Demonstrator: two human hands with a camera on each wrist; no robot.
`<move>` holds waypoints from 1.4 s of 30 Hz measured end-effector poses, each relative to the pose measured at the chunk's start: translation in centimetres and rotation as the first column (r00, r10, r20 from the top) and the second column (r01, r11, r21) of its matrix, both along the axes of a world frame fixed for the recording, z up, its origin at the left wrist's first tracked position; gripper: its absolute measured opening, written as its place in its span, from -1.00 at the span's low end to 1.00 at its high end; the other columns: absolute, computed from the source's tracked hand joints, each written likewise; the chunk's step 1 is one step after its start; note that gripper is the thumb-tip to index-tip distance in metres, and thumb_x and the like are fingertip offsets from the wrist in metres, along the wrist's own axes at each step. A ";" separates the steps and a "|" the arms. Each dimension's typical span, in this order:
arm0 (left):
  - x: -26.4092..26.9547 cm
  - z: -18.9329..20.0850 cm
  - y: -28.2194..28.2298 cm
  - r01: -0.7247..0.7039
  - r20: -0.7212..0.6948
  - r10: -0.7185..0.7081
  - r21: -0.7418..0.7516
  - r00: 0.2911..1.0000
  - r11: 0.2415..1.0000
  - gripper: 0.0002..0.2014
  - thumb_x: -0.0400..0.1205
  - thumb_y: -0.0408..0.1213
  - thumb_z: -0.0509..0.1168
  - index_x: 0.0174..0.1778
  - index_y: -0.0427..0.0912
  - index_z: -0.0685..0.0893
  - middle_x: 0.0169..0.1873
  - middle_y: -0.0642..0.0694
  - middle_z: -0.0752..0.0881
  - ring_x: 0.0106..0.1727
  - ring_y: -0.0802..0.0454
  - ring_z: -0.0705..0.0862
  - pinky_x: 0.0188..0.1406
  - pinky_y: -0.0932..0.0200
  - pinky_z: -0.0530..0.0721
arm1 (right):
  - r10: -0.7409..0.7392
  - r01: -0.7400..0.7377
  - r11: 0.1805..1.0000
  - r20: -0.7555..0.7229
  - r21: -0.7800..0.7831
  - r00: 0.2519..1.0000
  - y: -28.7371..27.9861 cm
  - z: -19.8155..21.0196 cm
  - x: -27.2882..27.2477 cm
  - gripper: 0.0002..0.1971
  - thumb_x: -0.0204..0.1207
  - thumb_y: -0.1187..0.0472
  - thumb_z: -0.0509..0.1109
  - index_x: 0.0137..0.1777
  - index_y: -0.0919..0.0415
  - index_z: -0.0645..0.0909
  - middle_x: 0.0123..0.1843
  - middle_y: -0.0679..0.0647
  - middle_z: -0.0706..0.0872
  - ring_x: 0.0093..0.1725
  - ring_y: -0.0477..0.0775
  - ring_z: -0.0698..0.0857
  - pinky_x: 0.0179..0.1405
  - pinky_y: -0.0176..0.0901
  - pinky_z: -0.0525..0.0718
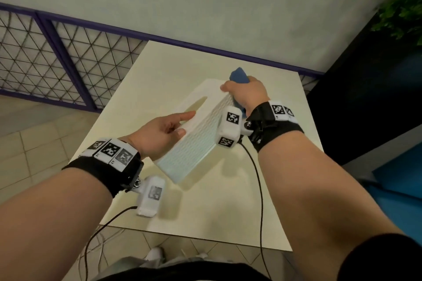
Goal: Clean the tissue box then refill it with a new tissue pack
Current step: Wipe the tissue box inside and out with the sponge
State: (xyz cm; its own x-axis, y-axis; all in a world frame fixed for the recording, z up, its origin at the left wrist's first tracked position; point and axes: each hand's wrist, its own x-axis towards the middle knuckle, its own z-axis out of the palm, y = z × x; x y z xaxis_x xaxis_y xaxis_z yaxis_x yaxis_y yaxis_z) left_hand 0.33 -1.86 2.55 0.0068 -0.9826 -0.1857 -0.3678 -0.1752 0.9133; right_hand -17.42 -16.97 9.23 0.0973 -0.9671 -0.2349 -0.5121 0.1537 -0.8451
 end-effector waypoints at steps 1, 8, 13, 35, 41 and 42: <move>-0.1 0.6 -0.1 0.049 0.114 -0.057 0.071 0.992 0.996 -0.58 0.66 0.03 0.18 0.47 0.39 0.41 0.31 -0.06 0.64 0.36 -0.08 0.59 0.44 -0.03 0.45 | -0.028 0.028 1.000 -0.002 -0.009 1.000 0.3 -0.5 0.1 -0.53 0.32 0.00 0.52 0.14 0.19 0.49 -0.17 0.08 0.65 -0.11 0.21 0.71 -0.01 0.14 0.72; -5.5 2.5 -2.7 0.097 0.679 0.013 -0.123 0.734 0.988 0.18 0.33 0.21 0.51 0.69 -0.01 -0.12 0.58 -0.15 0.21 0.58 -0.09 0.20 0.39 -0.14 0.19 | -0.185 0.184 0.977 0.006 -0.108 0.983 3.6 -2.0 2.9 -0.53 0.17 -0.21 0.31 0.03 -0.01 0.42 -0.05 0.11 0.70 -0.21 0.21 0.71 -0.06 0.14 0.75; -5.6 1.2 -3.5 -0.171 0.583 0.542 -0.569 0.606 0.804 0.03 0.09 -0.08 0.63 0.48 -0.02 0.30 0.15 -0.19 0.62 0.07 -0.24 0.59 0.02 -0.08 0.37 | -0.130 0.180 0.965 0.250 -0.192 0.960 7.0 -0.7 3.6 -0.42 0.18 -0.40 0.38 0.07 -0.04 0.50 0.00 0.08 0.70 -0.08 0.12 0.72 -0.02 0.08 0.76; -3.3 0.2 -0.6 -0.394 0.138 0.501 -0.456 0.855 0.798 -0.31 0.30 -0.40 0.52 0.24 0.16 0.36 0.12 0.14 0.58 0.01 0.17 0.62 -0.21 0.39 0.51 | 0.217 -0.310 0.898 -0.300 -0.312 0.929 7.3 0.5 3.6 -0.52 0.70 -0.16 -0.15 0.62 -0.25 0.11 0.72 0.03 0.06 0.69 0.20 0.04 0.60 0.44 -0.09; -3.0 0.2 -0.5 -0.386 0.144 0.492 -0.451 0.858 0.805 -0.47 0.54 -0.10 0.37 0.40 -0.20 0.47 0.19 -0.12 0.68 0.15 -0.04 0.68 0.02 0.34 0.44 | 0.334 -0.543 0.723 -0.471 -0.428 0.816 13.0 -0.7 4.7 -0.50 0.68 -0.19 -0.05 0.61 -0.30 0.05 0.74 -0.11 -0.14 0.70 0.08 -0.24 0.56 0.37 -0.35; -3.0 0.2 -0.4 -0.414 0.069 0.496 -0.458 0.866 0.787 -0.45 0.46 -0.02 0.40 0.33 -0.11 0.45 0.11 -0.01 0.68 0.05 0.11 0.69 -0.06 0.32 0.51 | 0.322 -0.518 0.732 -0.445 -0.443 0.836 12.4 -0.6 4.4 -0.52 0.69 -0.18 -0.07 0.61 -0.29 0.07 0.74 -0.13 -0.10 0.71 0.05 -0.21 0.56 0.38 -0.34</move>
State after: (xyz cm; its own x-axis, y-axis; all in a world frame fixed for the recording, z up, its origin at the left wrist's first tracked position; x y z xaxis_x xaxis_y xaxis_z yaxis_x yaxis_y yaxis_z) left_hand -2.68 -2.26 2.75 0.4651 -0.8379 0.2855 -0.5029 0.0153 0.8642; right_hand -12.97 -4.54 8.68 0.5392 -0.8175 0.2022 -0.6622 -0.5599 -0.4979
